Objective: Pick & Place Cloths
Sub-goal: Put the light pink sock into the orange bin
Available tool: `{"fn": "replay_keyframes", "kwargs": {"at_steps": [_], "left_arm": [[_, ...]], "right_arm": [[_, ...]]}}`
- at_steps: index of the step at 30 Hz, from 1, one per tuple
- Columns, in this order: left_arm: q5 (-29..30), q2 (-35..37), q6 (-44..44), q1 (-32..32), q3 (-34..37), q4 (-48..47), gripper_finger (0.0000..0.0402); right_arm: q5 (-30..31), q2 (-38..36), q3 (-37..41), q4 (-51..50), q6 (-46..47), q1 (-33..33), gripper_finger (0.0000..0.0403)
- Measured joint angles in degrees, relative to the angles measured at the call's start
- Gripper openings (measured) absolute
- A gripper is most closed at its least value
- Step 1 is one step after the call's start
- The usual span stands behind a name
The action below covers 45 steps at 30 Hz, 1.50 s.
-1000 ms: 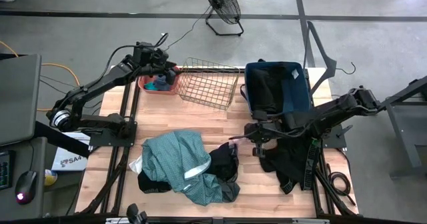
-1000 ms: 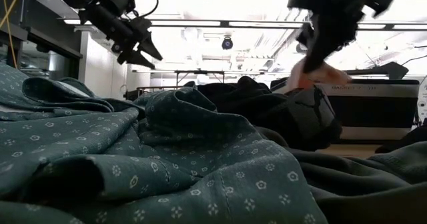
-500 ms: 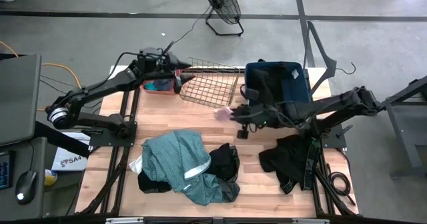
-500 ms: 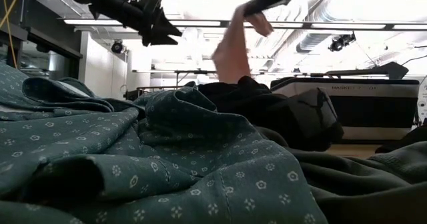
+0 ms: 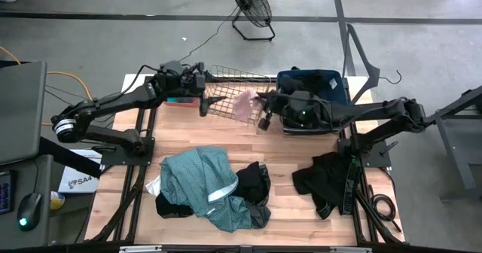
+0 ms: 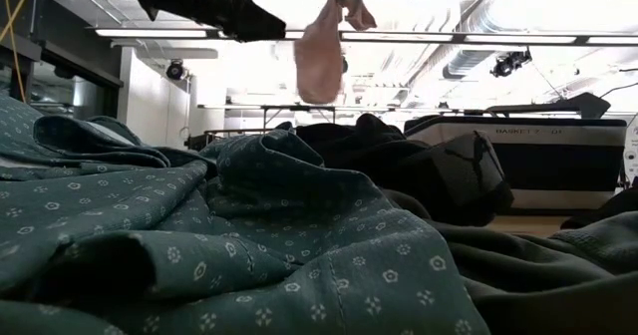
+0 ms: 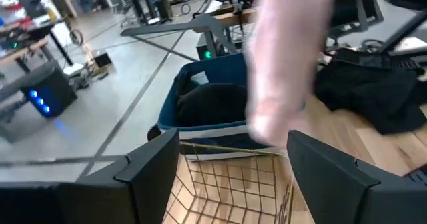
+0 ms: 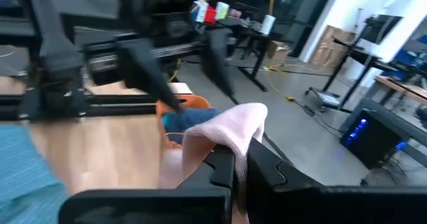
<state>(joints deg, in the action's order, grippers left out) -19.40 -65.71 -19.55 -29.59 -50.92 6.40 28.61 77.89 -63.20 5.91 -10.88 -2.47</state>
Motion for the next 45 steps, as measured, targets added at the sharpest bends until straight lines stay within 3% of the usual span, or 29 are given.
{"fn": "replay_keyframes", "kwargs": {"at_steps": [4,12,26,36,40,45], "left_arm": [[0.0,0.0,-2.9,1.8,0.0,0.0,0.0273],[2.8,0.0,-4.7,5.6,0.0,4.3,0.0273],[5.0,-1.7,-13.1,10.8,0.0,9.2,0.0273],[5.2,-4.7,-16.3,11.6,0.0,13.5,0.0269],[5.2,-4.7,-16.3,11.7,0.0,13.6,0.0223],[5.5,-4.7,-16.2,11.7,0.0,13.6,0.0098]], "right_arm": [[-1.2,0.0,0.0,2.3,0.0,-2.3,0.0004],[-9.8,0.2,0.0,9.3,2.7,-4.6,0.0004],[-21.8,1.2,0.0,11.7,8.0,-5.2,0.0004],[-22.9,2.3,0.0,11.8,8.3,-5.4,0.0004],[-22.9,2.3,0.0,11.4,8.3,-5.4,0.0004],[-22.5,2.3,0.0,10.8,8.3,-5.4,0.0004]]}}
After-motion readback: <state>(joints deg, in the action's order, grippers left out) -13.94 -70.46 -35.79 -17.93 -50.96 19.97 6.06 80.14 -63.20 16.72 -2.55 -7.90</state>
